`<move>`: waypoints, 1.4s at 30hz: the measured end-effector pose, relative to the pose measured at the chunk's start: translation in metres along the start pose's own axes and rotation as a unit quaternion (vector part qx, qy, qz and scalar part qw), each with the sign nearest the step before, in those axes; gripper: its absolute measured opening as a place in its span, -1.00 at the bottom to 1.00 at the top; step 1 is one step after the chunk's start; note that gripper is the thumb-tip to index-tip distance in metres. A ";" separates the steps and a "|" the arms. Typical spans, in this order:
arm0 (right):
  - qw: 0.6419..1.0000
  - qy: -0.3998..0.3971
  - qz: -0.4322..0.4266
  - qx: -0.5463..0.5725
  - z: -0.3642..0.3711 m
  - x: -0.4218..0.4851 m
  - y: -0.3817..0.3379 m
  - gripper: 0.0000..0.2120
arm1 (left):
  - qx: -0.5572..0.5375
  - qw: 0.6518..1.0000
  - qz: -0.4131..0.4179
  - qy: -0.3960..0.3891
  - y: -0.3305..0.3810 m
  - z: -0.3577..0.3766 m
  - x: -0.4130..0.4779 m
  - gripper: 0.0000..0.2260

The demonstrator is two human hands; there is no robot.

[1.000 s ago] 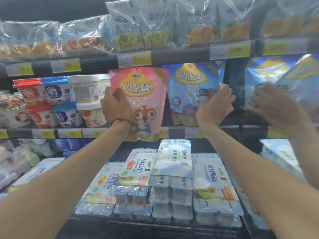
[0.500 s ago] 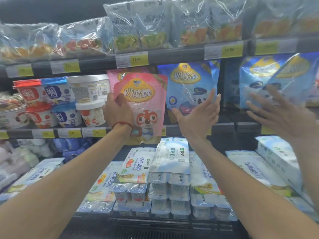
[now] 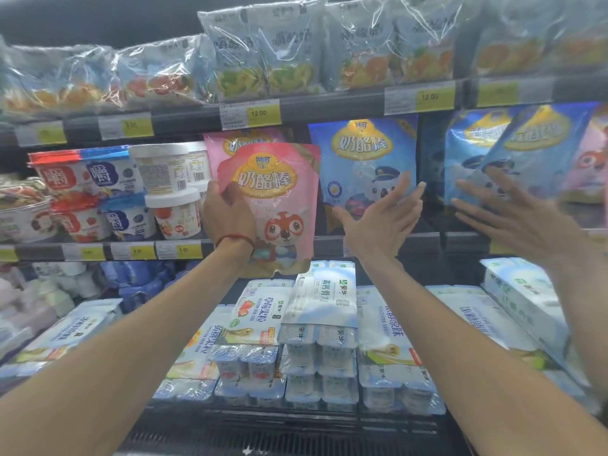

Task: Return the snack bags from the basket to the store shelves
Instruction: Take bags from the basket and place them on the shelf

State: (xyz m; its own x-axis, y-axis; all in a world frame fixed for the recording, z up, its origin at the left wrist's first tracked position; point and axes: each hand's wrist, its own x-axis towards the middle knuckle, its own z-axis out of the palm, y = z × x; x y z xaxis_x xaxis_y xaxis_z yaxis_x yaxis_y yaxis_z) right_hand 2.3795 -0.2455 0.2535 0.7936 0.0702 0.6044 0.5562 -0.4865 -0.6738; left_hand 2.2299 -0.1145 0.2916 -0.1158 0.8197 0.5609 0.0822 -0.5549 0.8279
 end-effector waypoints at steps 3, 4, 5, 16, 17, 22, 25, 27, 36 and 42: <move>1.000 -0.020 -0.012 -0.010 -0.004 -0.009 -0.002 0.22 | 0.009 1.000 -0.002 0.007 0.005 -0.006 0.000 -0.82; 0.999 -0.025 -0.021 -0.013 -0.006 -0.013 -0.004 0.21 | 0.008 1.000 -0.006 0.006 0.006 -0.009 0.000 -0.81; 0.999 -0.029 -0.029 -0.014 -0.007 -0.015 -0.005 0.18 | 0.006 1.000 -0.010 0.004 0.007 -0.009 0.000 -0.80; 0.905 -0.276 -0.150 0.287 -0.009 -0.043 -0.054 -0.17 | 0.010 1.000 -0.010 -0.025 0.014 -0.022 0.019 -0.84; 0.892 -0.309 -0.143 0.296 -0.005 -0.044 -0.059 -0.04 | 0.019 0.999 -0.016 -0.033 0.015 -0.022 0.024 -0.83; 0.903 -0.313 -0.153 0.251 0.018 -0.036 -0.070 0.14 | 0.088 0.985 -0.105 -0.107 0.009 -0.023 0.052 -0.73; 0.906 -0.290 -0.136 0.276 0.031 -0.028 -0.078 0.00 | 0.093 0.982 -0.093 -0.134 0.006 -0.027 0.057 -0.66; 0.904 -0.266 -0.139 0.304 0.038 -0.025 -0.086 -0.05 | 0.066 0.984 -0.062 -0.155 0.005 -0.030 0.055 -0.56; 0.896 -0.155 -0.189 0.371 0.062 -0.026 -0.107 -0.10 | 0.048 0.961 0.023 -0.272 -0.027 -0.035 0.037 -0.01; 0.925 -0.159 -0.146 0.314 0.074 -0.022 -0.099 0.03 | 0.082 0.960 0.080 -0.256 -0.044 -0.018 0.036 -0.09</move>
State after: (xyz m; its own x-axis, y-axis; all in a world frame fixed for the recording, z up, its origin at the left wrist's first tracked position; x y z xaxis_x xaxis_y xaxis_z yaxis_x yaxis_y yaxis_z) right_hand 2.3256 -0.1347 0.2757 0.5635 0.4190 0.7120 0.7130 0.1887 -0.6753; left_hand 2.2044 -0.0635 0.2753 0.4093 0.7118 0.5708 0.2179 -0.6838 0.6964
